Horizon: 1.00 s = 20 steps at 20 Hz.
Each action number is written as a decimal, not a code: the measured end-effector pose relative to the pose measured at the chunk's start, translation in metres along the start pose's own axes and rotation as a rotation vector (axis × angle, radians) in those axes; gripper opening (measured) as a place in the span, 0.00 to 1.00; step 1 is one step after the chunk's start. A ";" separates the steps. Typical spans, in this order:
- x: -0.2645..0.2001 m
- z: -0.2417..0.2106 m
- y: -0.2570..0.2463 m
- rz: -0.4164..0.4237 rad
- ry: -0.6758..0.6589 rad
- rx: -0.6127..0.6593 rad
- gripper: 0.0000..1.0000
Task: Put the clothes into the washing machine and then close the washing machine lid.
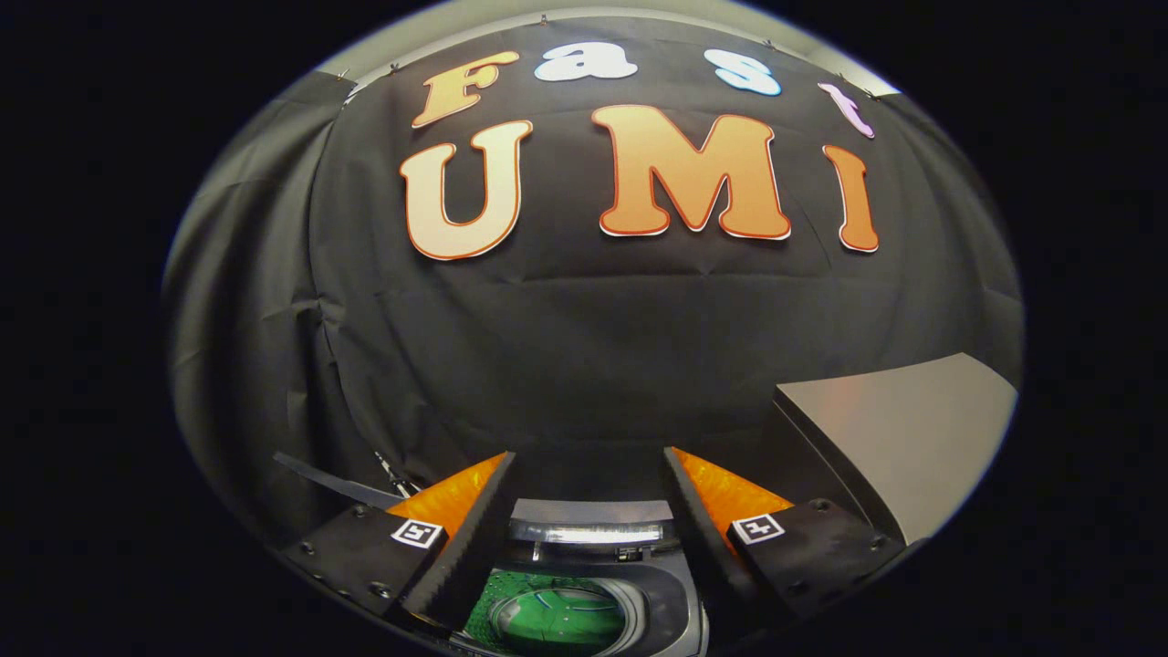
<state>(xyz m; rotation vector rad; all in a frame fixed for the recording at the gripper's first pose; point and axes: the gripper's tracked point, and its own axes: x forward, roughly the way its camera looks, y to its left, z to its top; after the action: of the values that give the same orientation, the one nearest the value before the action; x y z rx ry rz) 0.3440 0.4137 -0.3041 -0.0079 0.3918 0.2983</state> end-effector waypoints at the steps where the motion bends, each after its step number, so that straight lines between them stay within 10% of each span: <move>1: -0.002 -0.003 0.000 0.005 0.006 -0.002 0.99; 20: -0.040 -0.080 -0.004 0.012 0.179 0.004 1.00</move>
<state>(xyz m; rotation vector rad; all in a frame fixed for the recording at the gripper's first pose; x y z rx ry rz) 0.2797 0.3937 -0.3636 -0.0289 0.5701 0.3094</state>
